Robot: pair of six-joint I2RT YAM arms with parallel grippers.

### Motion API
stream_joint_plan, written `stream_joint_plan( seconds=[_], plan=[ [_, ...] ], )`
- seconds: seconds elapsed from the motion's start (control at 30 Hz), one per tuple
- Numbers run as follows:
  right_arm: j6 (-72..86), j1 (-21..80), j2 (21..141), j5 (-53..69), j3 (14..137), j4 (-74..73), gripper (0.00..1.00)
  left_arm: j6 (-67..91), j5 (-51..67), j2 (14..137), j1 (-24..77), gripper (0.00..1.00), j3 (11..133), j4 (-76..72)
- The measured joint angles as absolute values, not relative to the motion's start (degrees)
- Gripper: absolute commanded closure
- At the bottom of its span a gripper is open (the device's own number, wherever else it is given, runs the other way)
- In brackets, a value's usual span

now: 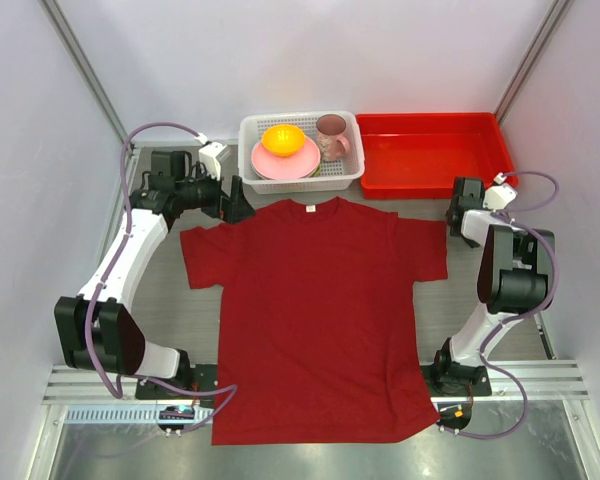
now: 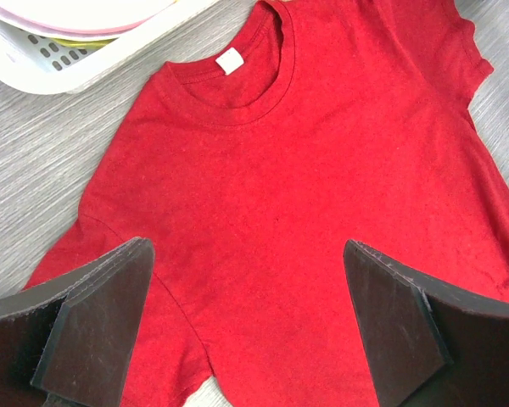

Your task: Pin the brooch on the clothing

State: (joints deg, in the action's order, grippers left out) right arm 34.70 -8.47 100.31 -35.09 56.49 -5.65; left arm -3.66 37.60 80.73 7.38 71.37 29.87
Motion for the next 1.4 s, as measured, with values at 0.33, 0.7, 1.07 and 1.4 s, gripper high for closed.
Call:
stream_joint_plan(
  seconds=[0.33, 0.7, 1.07, 1.4],
  plan=[
    [34.7, -8.4, 104.0, -35.5, 58.2, -3.9, 0.27, -4.0, 37.6, 80.8, 7.4, 0.01, 71.5, 29.9],
    [35.0, -8.4, 107.0, -35.5, 60.5, -2.9, 0.28, -5.0, 37.6, 80.8, 7.4, 0.02, 71.5, 29.9],
    [36.6, -8.4, 107.7, -35.8, 61.3, -3.1, 0.46, -5.2, 37.6, 81.1, 7.4, 0.02, 71.5, 29.9],
    [37.6, -8.4, 107.7, -36.1, 61.5, -3.4, 0.60, -5.2, 37.6, 81.4, 7.4, 0.02, 71.6, 29.8]
  ],
)
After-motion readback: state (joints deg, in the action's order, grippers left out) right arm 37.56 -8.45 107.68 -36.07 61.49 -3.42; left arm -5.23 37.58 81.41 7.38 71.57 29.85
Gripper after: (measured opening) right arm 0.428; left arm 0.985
